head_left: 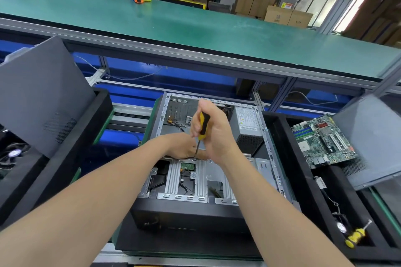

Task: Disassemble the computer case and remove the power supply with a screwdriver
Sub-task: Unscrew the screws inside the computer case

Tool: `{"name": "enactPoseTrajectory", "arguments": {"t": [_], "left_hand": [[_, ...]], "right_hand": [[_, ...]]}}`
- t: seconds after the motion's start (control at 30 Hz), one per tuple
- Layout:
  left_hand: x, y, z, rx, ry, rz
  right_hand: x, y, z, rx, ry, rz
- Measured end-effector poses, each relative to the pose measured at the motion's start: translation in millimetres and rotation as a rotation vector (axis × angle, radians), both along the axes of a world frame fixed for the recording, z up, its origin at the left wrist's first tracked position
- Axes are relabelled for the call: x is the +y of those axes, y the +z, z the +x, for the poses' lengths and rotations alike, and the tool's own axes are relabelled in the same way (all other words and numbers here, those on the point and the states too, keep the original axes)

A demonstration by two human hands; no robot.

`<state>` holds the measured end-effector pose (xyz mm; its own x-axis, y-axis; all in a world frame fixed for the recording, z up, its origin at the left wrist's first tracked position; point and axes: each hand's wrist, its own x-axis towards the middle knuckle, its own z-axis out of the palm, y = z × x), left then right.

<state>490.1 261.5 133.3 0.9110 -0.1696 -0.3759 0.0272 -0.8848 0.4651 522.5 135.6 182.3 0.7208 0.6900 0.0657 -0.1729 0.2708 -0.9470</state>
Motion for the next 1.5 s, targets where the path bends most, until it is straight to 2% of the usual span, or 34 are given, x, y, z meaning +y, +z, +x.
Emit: {"name": "enactPoseTrajectory", "arguments": {"t": [0.13, 0.27, 0.43, 0.53, 0.63, 0.7, 0.77, 0.87, 1.0, 1.13, 1.23, 1.37, 1.5], "left_hand": [[2, -3, 1, 0.030, 0.050, 0.045], [1, -3, 0, 0.016, 0.039, 0.037], [3, -10, 2, -0.057, -0.009, -0.015], [8, -10, 2, -0.092, 0.010, -0.083], [8, -13, 0, -0.030, 0.015, -0.023], [8, -13, 0, -0.029, 0.063, -0.092], [5, -12, -1, -0.091, 0.066, -0.191], [4, -12, -1, -0.110, 0.055, -0.176], [2, -6, -1, -0.113, -0.012, -0.180], [2, -3, -1, -0.007, -0.042, -0.031], [2, -3, 0, 0.031, 0.006, 0.049], [3, -4, 3, 0.026, 0.032, 0.071], [2, -4, 2, 0.029, 0.020, 0.078]], "right_hand": [[5, -4, -20, -0.025, -0.362, -0.051], [7, -6, -29, -0.149, -0.394, -0.068], [7, -5, -17, -0.077, -0.161, 0.026], [10, -5, -6, -0.046, 0.117, -0.004], [13, -2, 3, -0.058, 0.432, -0.036], [15, 2, 10, -0.038, 0.564, -0.041], [14, 4, 15, 0.014, 0.604, -0.029], [12, 2, 17, 0.045, 0.532, 0.010], [7, -4, 11, -0.044, 0.367, 0.052], [7, -8, -5, -0.219, -0.122, -0.035], [7, -6, -16, -0.184, -0.418, -0.049], [7, 0, -22, 0.017, -0.499, -0.018], [6, -3, -24, -0.081, -0.424, -0.061]]}}
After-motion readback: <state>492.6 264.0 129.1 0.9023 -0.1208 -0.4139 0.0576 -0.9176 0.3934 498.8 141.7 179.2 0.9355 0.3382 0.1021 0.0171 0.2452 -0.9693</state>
